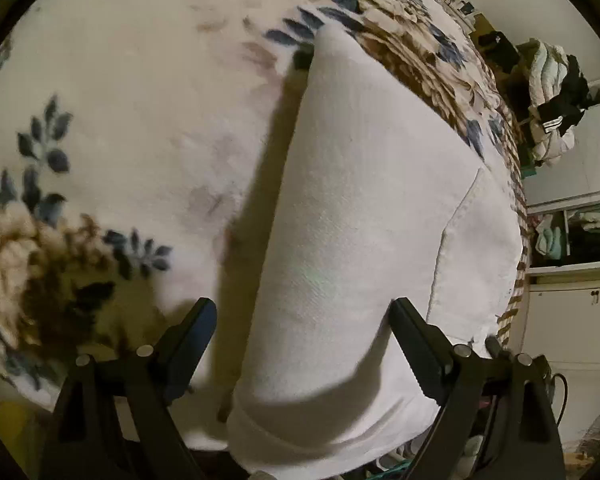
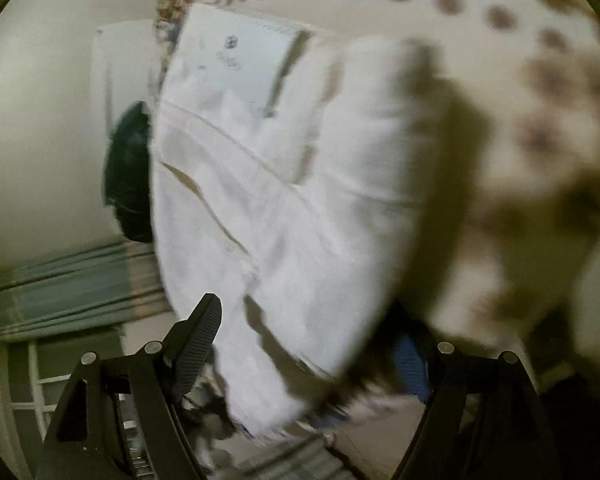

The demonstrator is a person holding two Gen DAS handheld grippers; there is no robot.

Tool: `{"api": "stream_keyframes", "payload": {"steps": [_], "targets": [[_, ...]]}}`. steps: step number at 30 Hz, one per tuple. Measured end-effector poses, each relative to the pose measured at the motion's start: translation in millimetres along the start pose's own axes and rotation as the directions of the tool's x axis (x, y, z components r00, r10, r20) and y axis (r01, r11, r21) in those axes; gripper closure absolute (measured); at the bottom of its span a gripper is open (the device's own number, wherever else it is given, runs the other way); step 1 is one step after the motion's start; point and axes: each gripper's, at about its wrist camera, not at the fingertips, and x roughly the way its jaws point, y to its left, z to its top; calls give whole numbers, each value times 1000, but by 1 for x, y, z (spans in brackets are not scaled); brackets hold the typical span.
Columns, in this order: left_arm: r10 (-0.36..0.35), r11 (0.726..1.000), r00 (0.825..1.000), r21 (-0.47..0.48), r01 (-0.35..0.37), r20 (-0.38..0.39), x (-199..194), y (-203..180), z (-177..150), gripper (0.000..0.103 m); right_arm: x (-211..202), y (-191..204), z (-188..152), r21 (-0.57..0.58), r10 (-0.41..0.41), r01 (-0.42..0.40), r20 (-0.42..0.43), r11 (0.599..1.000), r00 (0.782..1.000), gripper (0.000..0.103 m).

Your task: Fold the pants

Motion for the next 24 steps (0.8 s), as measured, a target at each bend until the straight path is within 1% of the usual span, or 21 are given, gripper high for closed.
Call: {"api": "stream_keyframes", "payload": {"steps": [1,2,3,5,6,7,8,9,11,12,13,14,16,19,24], "targets": [[-11,1000,1000,-1,11,-3,3,0,1,13,6,2,2,4,30,-30,0,1000,1000,21],[-28,1000,1000,-3,28,-11,8,0,3,12,12,5,5,6,38,-38,-1,999,999,20],[-41,999,999,-5,41,-20,11,1,4,9,18,7,8,5,40,-40,-2,999,999,20],[-66,998,997,-17,66,-34,20,4,5,7,30,14,12,-1,40,-40,-4,999,999,20],[-77,997,997,-23,76,-30,22,3,7,7,33,18,12,-6,37,-37,-4,999,999,22],[-94,995,995,-26,94,-17,22,2,9,7,34,21,11,-11,33,-33,-4,999,999,27],[-111,994,994,-25,111,-5,20,-1,10,9,34,23,10,-11,7,-7,-5,1000,1000,45],[-115,993,993,-20,115,7,18,-4,11,20,29,23,10,-13,-13,13,-3,1000,1000,64],[-133,991,991,4,133,29,10,-13,11,44,27,28,6,-27,-42,42,4,999,999,72],[-127,992,991,20,126,41,6,-15,10,59,26,32,4,-39,-51,51,8,998,999,76],[-129,991,990,41,127,56,1,-18,8,66,25,39,1,-56,-67,68,12,996,998,76],[-147,988,987,51,144,70,-8,-20,5,75,24,44,0,-63,-77,78,15,995,997,78],[-160,986,984,54,156,80,-19,-22,3,78,21,59,-5,-77,-100,101,19,992,995,79],[-180,983,978,39,177,108,-44,-31,5,79,14,82,-11,-107,-104,106,21,989,994,80],[-223,975,962,61,216,158,-88,-47,28,80,-5,132,-12,-169,-82,85,20,982,996,81]]}}
